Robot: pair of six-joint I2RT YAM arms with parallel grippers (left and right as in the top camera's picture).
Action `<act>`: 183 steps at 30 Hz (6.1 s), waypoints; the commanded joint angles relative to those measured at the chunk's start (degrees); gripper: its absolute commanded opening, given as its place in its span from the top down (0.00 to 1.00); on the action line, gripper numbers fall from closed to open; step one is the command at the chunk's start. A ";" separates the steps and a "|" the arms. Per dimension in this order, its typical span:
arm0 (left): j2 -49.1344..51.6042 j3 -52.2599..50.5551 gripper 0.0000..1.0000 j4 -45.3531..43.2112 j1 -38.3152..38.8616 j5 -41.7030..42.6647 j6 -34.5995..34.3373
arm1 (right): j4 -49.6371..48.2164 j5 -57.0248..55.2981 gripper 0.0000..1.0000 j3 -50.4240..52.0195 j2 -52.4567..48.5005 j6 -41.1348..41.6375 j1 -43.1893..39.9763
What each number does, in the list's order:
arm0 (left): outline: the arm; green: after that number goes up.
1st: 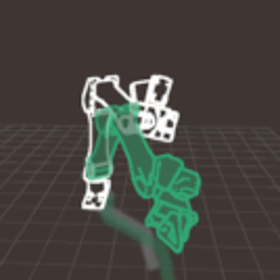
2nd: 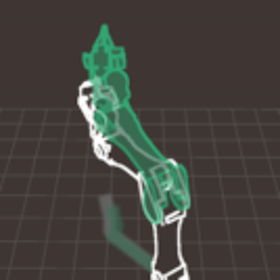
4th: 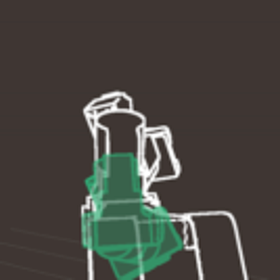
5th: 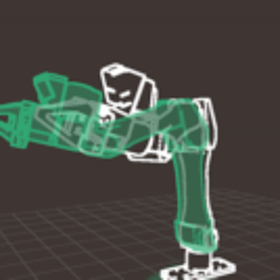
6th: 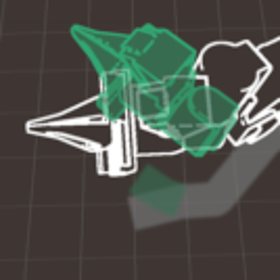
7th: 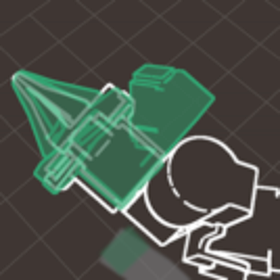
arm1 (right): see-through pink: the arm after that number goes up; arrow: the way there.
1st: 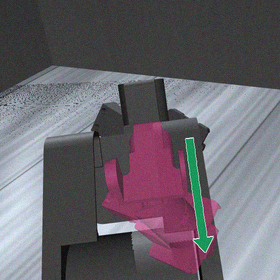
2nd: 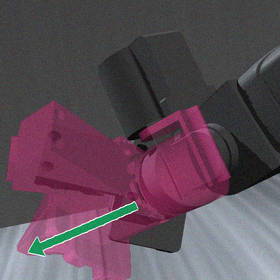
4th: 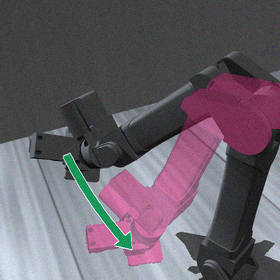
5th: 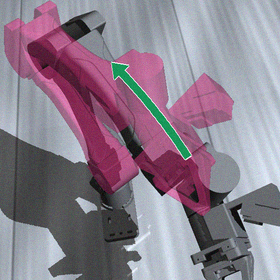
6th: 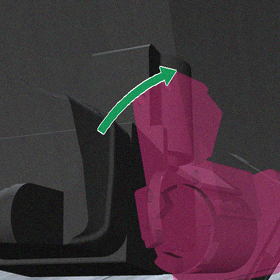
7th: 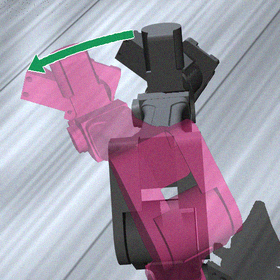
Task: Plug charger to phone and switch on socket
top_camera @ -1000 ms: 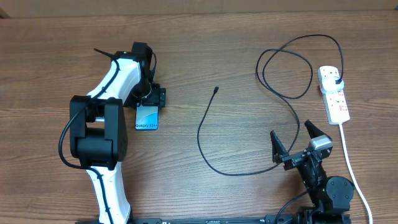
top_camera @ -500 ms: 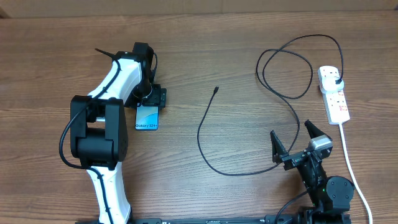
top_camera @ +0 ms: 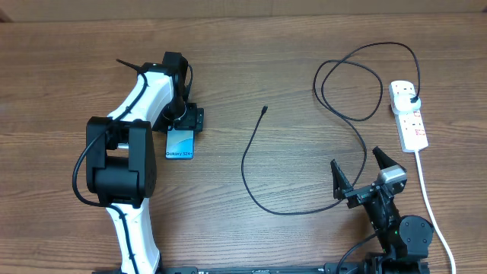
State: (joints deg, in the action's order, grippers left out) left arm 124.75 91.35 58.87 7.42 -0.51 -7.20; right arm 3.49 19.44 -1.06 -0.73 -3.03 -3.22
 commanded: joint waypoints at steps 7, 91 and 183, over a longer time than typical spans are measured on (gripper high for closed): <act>0.94 -1.31 0.10 -0.42 0.48 1.14 -0.52 | -0.42 -0.33 0.00 0.61 0.57 -0.04 0.26; 0.94 -1.31 0.08 2.38 0.48 2.05 -7.21 | -0.42 -0.33 0.00 0.61 0.57 -0.07 0.26; 0.94 -1.31 0.00 2.40 0.48 4.63 -10.84 | -0.42 -0.33 0.00 0.61 0.57 -0.04 0.26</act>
State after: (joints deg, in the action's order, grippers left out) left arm 124.75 91.20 61.65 7.53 2.35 -17.91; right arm 3.46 19.44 -1.06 -0.73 -3.01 -3.22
